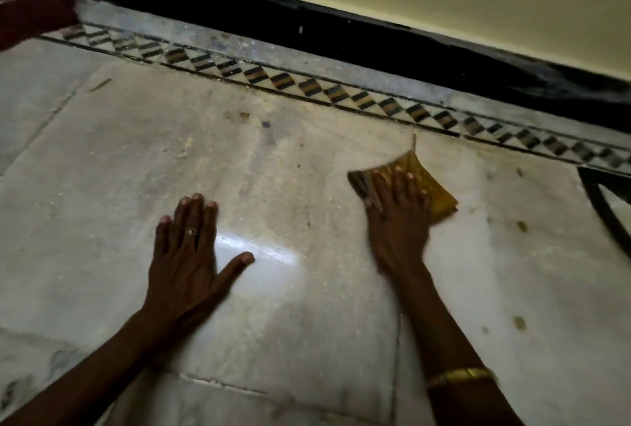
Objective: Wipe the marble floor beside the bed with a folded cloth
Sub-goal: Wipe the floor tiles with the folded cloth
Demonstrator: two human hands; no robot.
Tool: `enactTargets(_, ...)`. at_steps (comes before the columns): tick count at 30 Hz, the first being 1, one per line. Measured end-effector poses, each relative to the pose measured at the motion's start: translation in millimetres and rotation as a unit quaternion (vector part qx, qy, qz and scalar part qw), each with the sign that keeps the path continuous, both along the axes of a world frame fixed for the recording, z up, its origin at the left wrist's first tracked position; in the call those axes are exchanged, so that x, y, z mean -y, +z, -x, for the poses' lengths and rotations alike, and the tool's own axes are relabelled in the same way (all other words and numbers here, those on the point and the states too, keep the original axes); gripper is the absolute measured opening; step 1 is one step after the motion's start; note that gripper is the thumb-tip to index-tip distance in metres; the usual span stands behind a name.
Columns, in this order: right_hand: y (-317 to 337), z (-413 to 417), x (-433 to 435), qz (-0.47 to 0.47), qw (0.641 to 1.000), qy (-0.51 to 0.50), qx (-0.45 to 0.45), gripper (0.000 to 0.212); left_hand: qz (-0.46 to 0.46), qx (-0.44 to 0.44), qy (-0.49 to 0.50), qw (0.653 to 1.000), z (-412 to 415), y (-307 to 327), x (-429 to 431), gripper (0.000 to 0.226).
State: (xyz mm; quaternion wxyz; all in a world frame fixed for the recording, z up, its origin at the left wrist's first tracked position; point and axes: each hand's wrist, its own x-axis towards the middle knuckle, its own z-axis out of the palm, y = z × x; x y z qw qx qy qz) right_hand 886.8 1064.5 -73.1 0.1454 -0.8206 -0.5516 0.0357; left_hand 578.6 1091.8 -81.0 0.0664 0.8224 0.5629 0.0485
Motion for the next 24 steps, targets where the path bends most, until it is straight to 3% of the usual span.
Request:
enactTargets(4,3,32,-21,-0.025,0.998,0.051,-0.015,0.052,0.007,-0.025,0.002,1.000,-16,9,7,0.096)
enactTargets(10,7,63,78,-0.006,0.988,0.156,0.007,0.059,0.027,-0.039,-0.141,0.989,-85,12,60,0.094)
enactTargets(16,4,-4,166,-0.002,0.996,0.084,0.014,0.052,0.002,-0.040,-0.271,0.962,-116,12,98,0.094)
enactTargets(20,5,-36,145,-0.009,1.000,0.000,0.006,0.051,-0.003,-0.038,-0.286,0.958,-140,13,99,0.094)
enactTargets(24,6,-14,132,0.010,0.999,-0.051,-0.014,0.056,0.032,-0.005,-0.291,0.956,-164,9,112,0.094)
